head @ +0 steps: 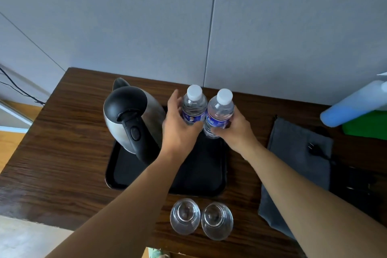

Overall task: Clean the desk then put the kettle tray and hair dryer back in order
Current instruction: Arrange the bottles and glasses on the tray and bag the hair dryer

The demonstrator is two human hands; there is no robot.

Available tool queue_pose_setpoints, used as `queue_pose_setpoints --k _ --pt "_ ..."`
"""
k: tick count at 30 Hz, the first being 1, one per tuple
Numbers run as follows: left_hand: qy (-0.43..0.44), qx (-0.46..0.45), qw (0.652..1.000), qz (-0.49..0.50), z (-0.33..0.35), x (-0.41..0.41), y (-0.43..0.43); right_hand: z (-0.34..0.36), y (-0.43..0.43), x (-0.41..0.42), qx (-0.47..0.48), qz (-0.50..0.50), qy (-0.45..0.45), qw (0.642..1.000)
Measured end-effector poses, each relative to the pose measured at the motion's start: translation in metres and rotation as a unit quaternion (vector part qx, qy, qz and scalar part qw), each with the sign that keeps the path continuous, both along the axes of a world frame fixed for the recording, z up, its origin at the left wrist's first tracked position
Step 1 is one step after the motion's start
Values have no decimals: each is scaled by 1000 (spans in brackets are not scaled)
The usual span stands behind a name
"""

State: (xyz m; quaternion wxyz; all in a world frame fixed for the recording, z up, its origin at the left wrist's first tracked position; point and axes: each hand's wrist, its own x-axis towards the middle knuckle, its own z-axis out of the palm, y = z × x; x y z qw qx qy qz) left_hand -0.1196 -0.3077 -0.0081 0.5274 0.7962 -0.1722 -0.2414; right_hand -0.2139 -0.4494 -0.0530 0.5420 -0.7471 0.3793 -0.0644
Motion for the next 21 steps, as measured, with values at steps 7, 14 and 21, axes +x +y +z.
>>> queue_pose_setpoints --k 7,14,21 --pt "29 67 997 30 -61 -10 -2 -34 12 -5 -150 -71 18 986" --pt "-30 47 998 19 -67 8 -23 -51 31 3 -202 -115 -8 972" --pt "-101 37 994 6 -87 19 -19 -38 8 7 -135 -7 -33 990"
